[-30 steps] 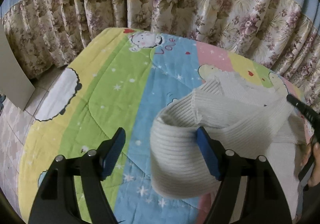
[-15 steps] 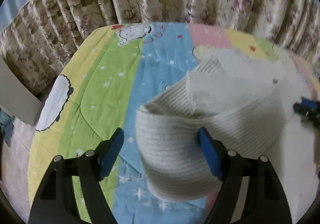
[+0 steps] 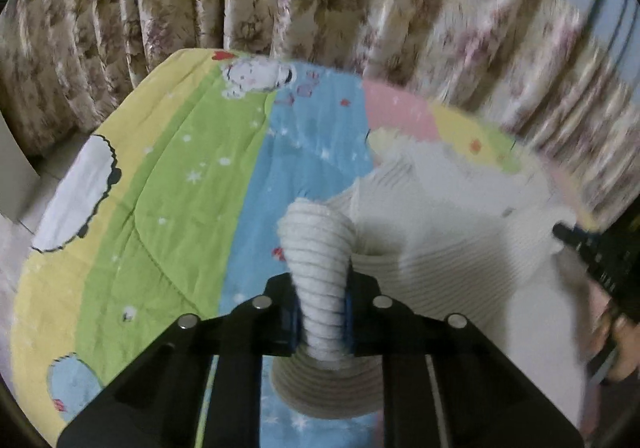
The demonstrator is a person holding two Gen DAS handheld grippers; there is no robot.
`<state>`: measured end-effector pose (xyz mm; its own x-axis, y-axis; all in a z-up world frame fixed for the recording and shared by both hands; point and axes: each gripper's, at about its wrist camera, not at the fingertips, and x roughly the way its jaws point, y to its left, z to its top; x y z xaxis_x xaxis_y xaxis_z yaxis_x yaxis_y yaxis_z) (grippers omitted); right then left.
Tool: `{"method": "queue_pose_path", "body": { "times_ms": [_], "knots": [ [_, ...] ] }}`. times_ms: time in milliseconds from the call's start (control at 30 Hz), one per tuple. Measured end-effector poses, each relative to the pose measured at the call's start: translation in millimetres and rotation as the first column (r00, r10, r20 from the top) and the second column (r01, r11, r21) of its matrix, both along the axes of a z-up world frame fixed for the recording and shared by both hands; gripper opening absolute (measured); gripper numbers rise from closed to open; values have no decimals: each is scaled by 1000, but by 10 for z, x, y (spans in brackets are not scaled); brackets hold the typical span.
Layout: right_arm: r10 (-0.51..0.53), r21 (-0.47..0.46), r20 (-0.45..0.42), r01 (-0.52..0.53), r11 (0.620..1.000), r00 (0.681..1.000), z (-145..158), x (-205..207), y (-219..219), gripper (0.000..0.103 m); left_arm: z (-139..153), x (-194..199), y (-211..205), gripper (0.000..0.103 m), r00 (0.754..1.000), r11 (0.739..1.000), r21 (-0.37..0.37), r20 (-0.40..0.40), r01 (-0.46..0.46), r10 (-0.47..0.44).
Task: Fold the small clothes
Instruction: 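Grasp the sweater fabric with the right gripper while the left gripper releases the sleeve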
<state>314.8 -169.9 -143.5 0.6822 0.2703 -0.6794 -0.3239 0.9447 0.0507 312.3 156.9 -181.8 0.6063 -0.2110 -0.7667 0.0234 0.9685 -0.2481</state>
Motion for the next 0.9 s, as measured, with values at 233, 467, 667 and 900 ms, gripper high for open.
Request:
{"method": "queue_pose_path", "body": {
  "times_ms": [233,467,667,900],
  "knots": [
    [-188,36,-20,188,981,982,32,-80,-606,11,282,246,-419,17,996,997,-5,36,80,-80],
    [-320,18,-78,322,947,944,-338,-309,-1081,11,28,690,-1378,20,974,950,216,-37,225,-222],
    [-313,82,-138,326,942,940,-632,-383,-1283,13,-290,707,-1696,43,970,886,394,-83,244,-230],
    [-271,168,-155,296,940,950,-525,-442,-1435,28,-117,593,-1334,72,982,941,281,-60,188,-178]
  ]
}}
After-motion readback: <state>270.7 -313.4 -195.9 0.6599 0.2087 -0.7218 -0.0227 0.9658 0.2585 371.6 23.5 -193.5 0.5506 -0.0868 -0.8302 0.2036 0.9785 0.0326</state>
